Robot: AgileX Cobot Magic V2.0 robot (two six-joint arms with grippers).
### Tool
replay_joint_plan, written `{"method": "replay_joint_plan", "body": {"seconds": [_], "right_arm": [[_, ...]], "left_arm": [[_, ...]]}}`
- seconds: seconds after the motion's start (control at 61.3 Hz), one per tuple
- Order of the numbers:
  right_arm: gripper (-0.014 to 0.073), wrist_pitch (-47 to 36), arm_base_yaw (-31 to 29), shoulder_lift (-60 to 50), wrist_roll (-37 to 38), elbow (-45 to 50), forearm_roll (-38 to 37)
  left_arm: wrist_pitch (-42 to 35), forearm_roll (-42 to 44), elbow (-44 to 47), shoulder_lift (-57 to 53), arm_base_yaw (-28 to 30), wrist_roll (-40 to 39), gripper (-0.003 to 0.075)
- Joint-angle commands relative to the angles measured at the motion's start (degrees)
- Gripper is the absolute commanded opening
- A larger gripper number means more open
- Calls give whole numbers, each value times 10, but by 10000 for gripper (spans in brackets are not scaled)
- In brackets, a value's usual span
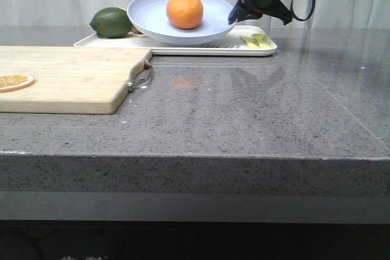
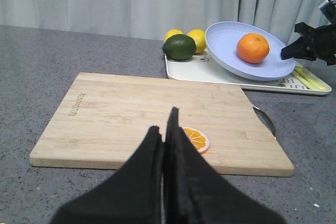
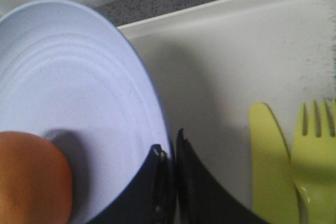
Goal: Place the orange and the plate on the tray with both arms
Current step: 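Carry the plate with orange farther away and lower onto the white tray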
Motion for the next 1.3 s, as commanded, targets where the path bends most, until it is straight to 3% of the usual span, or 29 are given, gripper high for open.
{"method": "replay_joint_plan", "body": {"seconds": [0.0, 0.506, 0.799, 1.288], "right_arm": [[-62, -57, -2, -43, 3, -24, 27], [-56, -41, -2, -34, 3, -24, 21], [99, -39, -2, -33, 3, -24, 18], [99, -30, -2, -33, 3, -24, 18]], "left_arm": [[-49, -4, -14, 7, 1, -5, -17], [-50, -4, -14, 7, 1, -5, -17], [-50, -4, -14, 7, 1, -5, -17], [-50, -4, -14, 7, 1, -5, -17]]}}
